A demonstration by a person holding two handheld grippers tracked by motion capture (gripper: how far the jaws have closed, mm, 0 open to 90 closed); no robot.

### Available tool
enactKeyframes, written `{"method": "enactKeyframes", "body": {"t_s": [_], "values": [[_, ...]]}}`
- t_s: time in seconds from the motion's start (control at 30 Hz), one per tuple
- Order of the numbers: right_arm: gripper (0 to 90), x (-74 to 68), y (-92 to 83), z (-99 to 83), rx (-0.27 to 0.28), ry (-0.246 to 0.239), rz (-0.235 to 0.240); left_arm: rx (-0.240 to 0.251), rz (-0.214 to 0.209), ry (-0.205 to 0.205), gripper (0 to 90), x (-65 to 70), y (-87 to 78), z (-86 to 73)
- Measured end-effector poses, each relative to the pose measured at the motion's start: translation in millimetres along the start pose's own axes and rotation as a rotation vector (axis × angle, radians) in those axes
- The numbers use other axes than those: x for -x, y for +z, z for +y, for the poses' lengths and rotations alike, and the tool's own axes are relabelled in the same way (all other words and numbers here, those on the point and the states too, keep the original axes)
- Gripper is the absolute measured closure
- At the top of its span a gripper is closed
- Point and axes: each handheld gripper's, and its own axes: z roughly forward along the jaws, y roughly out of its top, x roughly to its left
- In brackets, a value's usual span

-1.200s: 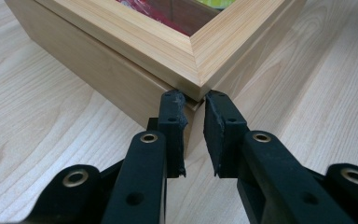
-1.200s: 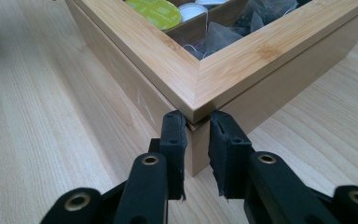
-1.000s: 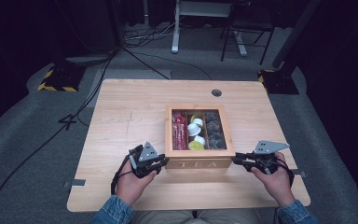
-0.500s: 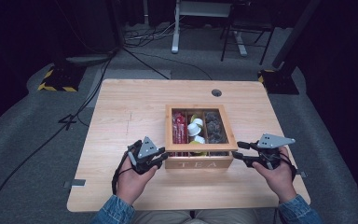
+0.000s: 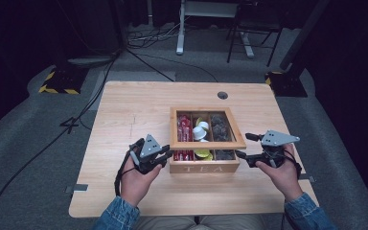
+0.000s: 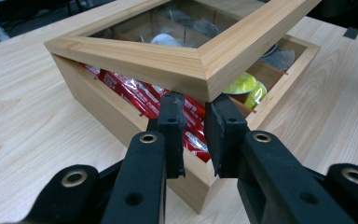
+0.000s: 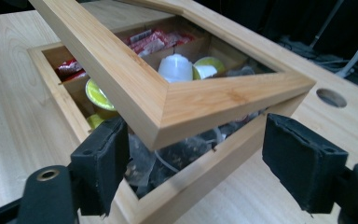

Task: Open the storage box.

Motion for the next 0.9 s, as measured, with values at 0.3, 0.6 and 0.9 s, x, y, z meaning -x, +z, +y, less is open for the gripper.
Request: {"method": "enactKeyframes", "body": {"t_s": [0.3, 0.6, 0.9], "values": [[24.9, 3.9, 4.5, 17.3, 0.023, -0.042, -0.006, 0.026, 0.007, -0.005, 76.6, -2.2, -3.1, 9.5], [29.3, 8.6, 8.0, 25.3, 0.062, -0.047, -0.01, 0.043, 0.024, 0.001, 76.8, -3.6, -3.7, 18.4], [34.5, 14.4, 5.2, 34.5, 0.092, -0.075, -0.016, 0.063, 0.023, -0.006, 75.1, -7.1, -2.6, 24.3]]}}
